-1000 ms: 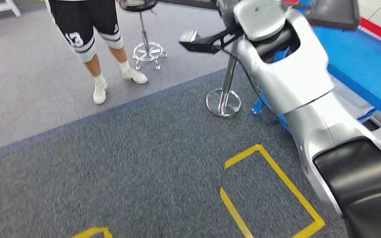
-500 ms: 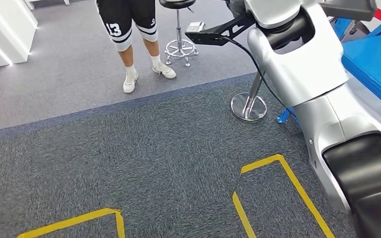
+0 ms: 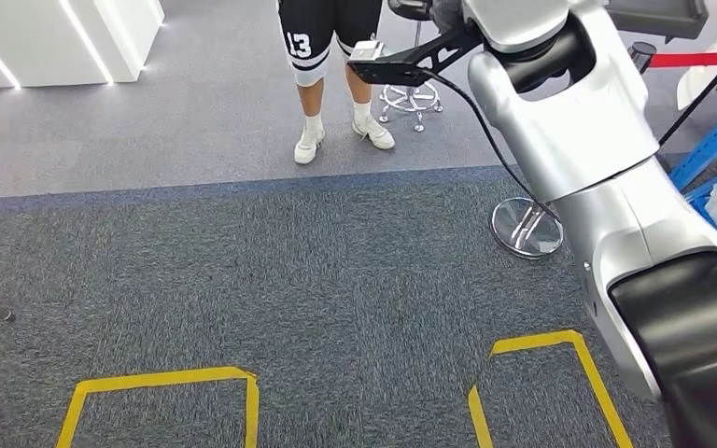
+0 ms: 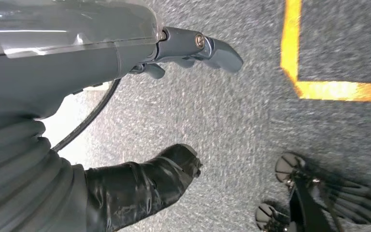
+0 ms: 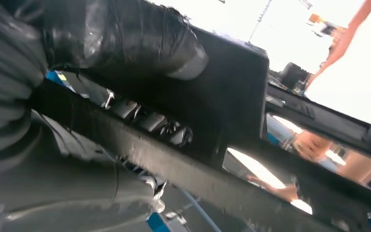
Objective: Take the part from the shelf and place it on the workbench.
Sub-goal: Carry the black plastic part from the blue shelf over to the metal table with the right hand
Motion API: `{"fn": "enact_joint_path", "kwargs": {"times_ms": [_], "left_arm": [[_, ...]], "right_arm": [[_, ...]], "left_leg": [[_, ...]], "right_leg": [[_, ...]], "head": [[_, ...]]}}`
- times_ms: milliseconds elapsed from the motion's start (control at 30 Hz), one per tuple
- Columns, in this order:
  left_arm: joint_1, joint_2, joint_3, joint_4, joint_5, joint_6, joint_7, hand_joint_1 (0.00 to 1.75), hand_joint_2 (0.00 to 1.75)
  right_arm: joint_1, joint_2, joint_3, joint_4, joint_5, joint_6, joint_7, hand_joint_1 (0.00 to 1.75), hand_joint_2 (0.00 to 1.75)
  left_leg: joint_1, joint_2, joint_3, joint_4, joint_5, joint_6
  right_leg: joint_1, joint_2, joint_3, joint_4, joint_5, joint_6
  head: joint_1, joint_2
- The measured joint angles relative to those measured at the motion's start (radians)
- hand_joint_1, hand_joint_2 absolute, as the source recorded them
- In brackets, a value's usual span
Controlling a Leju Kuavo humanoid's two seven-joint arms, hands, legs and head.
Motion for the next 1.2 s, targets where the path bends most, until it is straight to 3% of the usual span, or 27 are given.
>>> {"fn": "enact_joint_path", "kwargs": {"times_ms": [33,100,167,233,300,333,367,433,500,533,600,700,767,833,900,933,1000,1067,1133,1167,1200], "left_arm": [[0.000,-0.001,0.000,0.000,0.000,0.000,0.001,0.00,1.75],[0.002,0.000,0.000,0.001,0.000,0.001,0.002,0.00,1.75],[0.003,0.001,0.000,0.001,0.000,0.002,0.001,0.00,1.75],[0.002,0.001,0.000,0.002,-0.001,0.003,-0.001,0.00,1.75],[0.001,0.002,0.000,0.002,-0.002,0.003,-0.003,0.00,1.75],[0.001,0.002,0.000,0.002,-0.003,0.003,-0.003,0.00,1.75],[0.001,0.004,0.000,0.002,-0.003,0.003,-0.004,0.00,1.75],[0.001,0.006,0.000,0.002,-0.003,0.003,-0.004,0.00,1.75],[0.000,0.007,0.000,0.002,-0.003,0.002,-0.004,0.00,1.75],[0.000,0.007,0.000,0.002,-0.004,0.002,-0.004,0.00,1.75],[0.002,0.008,0.001,0.002,-0.004,0.002,-0.004,0.00,1.75],[0.002,0.008,0.001,0.002,-0.005,0.002,-0.004,0.00,1.75],[0.002,0.008,0.001,0.002,-0.005,0.002,-0.004,0.00,1.75],[0.001,0.010,0.001,0.002,-0.006,0.002,-0.004,0.00,1.75],[-0.001,0.012,0.001,0.002,-0.006,0.002,-0.004,0.00,1.75],[-0.001,0.012,0.001,0.002,-0.006,0.002,-0.003,0.00,1.75],[0.000,0.010,0.002,0.003,-0.006,0.002,-0.001,0.00,1.75],[-0.001,0.009,0.004,0.005,-0.006,0.002,0.002,0.00,1.75],[0.001,0.009,0.006,0.006,-0.006,0.003,0.004,0.00,1.75],[0.002,0.010,0.007,0.006,-0.006,0.003,0.005,0.00,1.75],[0.003,0.011,0.008,0.007,-0.006,0.003,0.005,0.00,1.75]], "right_arm": [[0.000,-0.001,0.000,0.000,-0.002,0.000,0.000,1.75,1.75],[0.000,0.000,0.000,0.000,-0.004,-0.001,-0.001,1.75,1.75],[-0.002,0.003,0.000,-0.001,-0.005,-0.002,0.000,1.75,1.75],[-0.007,0.004,0.000,-0.002,-0.008,-0.001,0.000,1.75,1.75],[-0.009,0.006,0.000,-0.002,-0.011,0.000,0.000,1.75,1.75],[-0.008,0.007,0.000,-0.002,-0.012,0.001,0.001,1.75,1.75],[-0.008,0.008,0.000,-0.002,-0.013,0.001,0.001,1.75,1.75],[-0.009,0.010,0.001,-0.003,-0.015,0.001,0.002,1.75,1.75],[-0.011,0.011,0.001,-0.003,-0.017,0.001,0.002,1.75,1.75],[-0.012,0.011,0.001,-0.003,-0.019,0.002,0.002,1.75,1.75],[-0.013,0.014,0.001,-0.003,-0.022,0.003,0.001,1.75,1.75],[-0.013,0.016,0.001,-0.003,-0.023,0.003,0.001,1.75,1.75],[-0.013,0.016,0.001,-0.003,-0.023,0.004,0.001,1.75,1.75],[-0.012,0.012,0.001,-0.002,-0.026,0.004,0.001,1.75,1.75],[-0.008,0.007,0.001,0.000,-0.031,0.004,0.000,1.75,1.75],[-0.007,0.005,0.001,0.000,-0.034,0.004,0.000,1.75,1.75],[-0.006,0.003,0.001,0.000,-0.039,0.004,0.000,1.75,1.75],[-0.006,0.001,0.001,0.000,-0.042,0.003,0.000,1.75,1.75],[-0.005,0.001,0.001,-0.001,-0.043,0.003,0.000,1.75,1.75],[-0.005,0.002,0.001,-0.001,-0.043,0.003,0.000,1.75,1.75],[-0.005,0.002,0.001,-0.001,-0.044,0.003,0.000,1.75,1.75]], "left_leg": [[0.004,-0.011,-0.006,0.001,0.002,-0.006],[0.009,-0.026,-0.015,-0.002,0.007,-0.019],[0.005,0.015,-0.029,0.027,-0.010,-0.029],[0.006,0.077,-0.076,0.129,-0.063,-0.038],[0.014,0.097,-0.132,0.242,-0.104,-0.048],[0.018,0.100,-0.140,0.258,-0.100,-0.052],[0.020,0.105,-0.130,0.237,-0.081,-0.055],[0.020,0.136,-0.065,0.113,-0.024,-0.058],[0.012,0.166,-0.019,0.021,-0.001,-0.049],[0.007,0.169,-0.015,0.010,-0.005,-0.042],[0.006,0.146,-0.020,0.010,-0.003,-0.030],[0.007,0.134,-0.022,0.010,-0.003,-0.025],[0.008,0.129,-0.021,0.008,-0.002,-0.021],[0.007,0.094,-0.018,0.004,0.000,-0.009],[0.002,0.048,-0.016,0.004,0.000,0.001],[0.000,0.032,-0.016,0.005,0.001,0.001],[-0.002,0.005,-0.017,0.008,0.002,0.000],[0.002,-0.014,-0.024,0.009,0.005,-0.006],[0.007,-0.036,-0.029,0.002,0.013,-0.019],[0.007,-0.037,-0.031,0.001,0.014,-0.024],[0.005,-0.021,-0.036,0.011,0.006,-0.028]], "right_leg": [[0.001,0.006,0.005,-0.014,-0.003,-0.002],[0.002,-0.018,0.010,-0.026,0.000,-0.007],[-0.003,-0.046,0.021,-0.042,0.006,-0.018],[-0.004,-0.072,0.030,-0.050,0.008,-0.025],[-0.003,-0.098,0.031,-0.048,0.004,-0.026],[-0.004,-0.112,0.032,-0.046,0.002,-0.024],[-0.005,-0.125,0.033,-0.043,-0.002,-0.022],[-0.006,-0.150,0.036,-0.035,-0.013,-0.013],[0.000,-0.169,0.038,-0.029,-0.023,-0.002],[0.004,-0.178,0.038,-0.028,-0.025,0.003],[0.008,-0.195,0.041,-0.031,-0.027,0.010],[0.008,-0.206,0.045,-0.032,-0.030,0.015],[0.005,-0.196,0.044,-0.027,-0.035,0.017],[0.004,-0.133,-0.033,0.126,-0.102,0.016],[0.006,-0.079,-0.103,0.244,-0.130,0.006],[0.008,-0.073,-0.089,0.202,-0.093,0.000],[0.010,-0.031,-0.040,0.072,-0.024,-0.016],[0.011,0.002,-0.008,-0.003,-0.004,-0.022],[0.011,-0.010,0.002,-0.019,-0.006,-0.021],[0.009,-0.025,0.008,-0.027,-0.002,-0.022],[0.006,-0.039,0.014,-0.036,0.001,-0.025]], "head": [[0.000,0.000],[0.000,0.000],[0.000,0.000],[-0.001,0.000],[-0.001,0.000],[-0.001,0.000],[-0.001,0.000],[-0.001,0.000],[-0.001,0.000],[-0.001,0.000],[0.000,0.000],[0.000,0.000],[0.000,0.000],[0.000,0.000],[0.000,0.000],[0.000,0.000],[0.000,0.000],[0.000,0.000],[0.000,0.000],[0.000,0.000],[-0.001,0.000]]}}
